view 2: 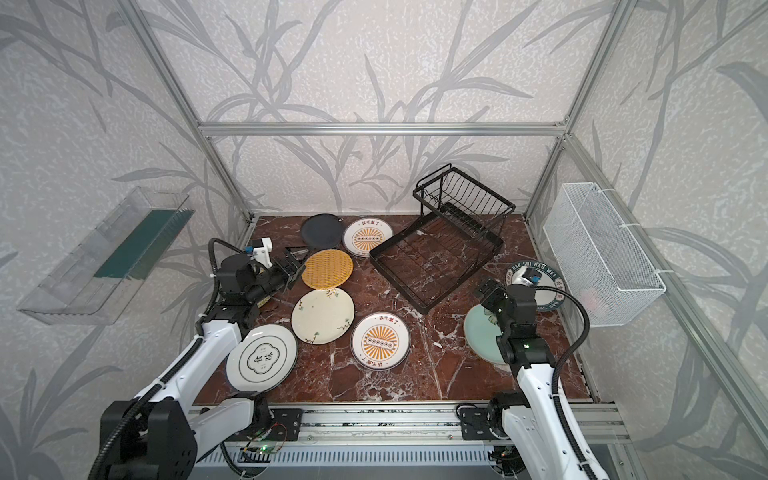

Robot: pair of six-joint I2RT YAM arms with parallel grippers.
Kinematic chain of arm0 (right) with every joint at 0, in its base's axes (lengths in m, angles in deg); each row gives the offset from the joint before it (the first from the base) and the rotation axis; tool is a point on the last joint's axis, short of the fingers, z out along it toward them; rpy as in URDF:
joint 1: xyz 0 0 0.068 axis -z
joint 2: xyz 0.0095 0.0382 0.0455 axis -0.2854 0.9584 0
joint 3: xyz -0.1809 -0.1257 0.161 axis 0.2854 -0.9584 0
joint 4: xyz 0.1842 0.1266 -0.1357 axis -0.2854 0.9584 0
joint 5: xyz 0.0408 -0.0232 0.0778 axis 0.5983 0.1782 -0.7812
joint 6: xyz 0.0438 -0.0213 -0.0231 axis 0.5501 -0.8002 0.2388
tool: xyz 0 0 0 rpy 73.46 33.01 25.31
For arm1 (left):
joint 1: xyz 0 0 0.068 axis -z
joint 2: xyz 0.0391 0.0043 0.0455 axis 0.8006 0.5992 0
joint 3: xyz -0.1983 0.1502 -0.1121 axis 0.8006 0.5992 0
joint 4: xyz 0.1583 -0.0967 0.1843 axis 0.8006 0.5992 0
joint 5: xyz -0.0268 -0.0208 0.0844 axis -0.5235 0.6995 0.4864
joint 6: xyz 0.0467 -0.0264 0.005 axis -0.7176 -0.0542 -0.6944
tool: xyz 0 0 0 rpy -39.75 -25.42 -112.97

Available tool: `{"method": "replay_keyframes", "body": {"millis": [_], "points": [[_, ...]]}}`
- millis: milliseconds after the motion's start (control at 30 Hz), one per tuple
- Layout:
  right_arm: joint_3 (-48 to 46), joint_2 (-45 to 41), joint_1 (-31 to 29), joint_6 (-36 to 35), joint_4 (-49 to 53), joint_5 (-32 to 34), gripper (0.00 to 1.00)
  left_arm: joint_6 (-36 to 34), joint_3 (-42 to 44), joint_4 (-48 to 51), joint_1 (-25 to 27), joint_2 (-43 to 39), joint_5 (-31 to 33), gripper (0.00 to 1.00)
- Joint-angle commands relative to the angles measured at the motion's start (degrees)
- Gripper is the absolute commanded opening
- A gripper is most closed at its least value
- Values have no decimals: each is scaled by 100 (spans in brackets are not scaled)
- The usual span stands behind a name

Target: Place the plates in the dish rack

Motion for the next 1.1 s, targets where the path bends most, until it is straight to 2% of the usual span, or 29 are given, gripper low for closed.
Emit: {"method": "replay_keyframes", "body": {"millis": [0,167,433,767,1067], "points": [[-424,59,545,796,-230,-399,96,-102,-187,-265,204,97,-393,98],[-803,661,1347,1591,-1170,-540,88,27,-158,-511,350,197,-539,97],[-983,1249,2385,2105,-1976,-655,84,91,83,-681,364,3,-740,97],[-1157,2284,2989,2330,-3143,-651,77,195,86,-792,373,-49,-968,97],[-1074,3668,3031,2437,-4263,-534,68,503,109,-1175,393,48,-971,97]]}}
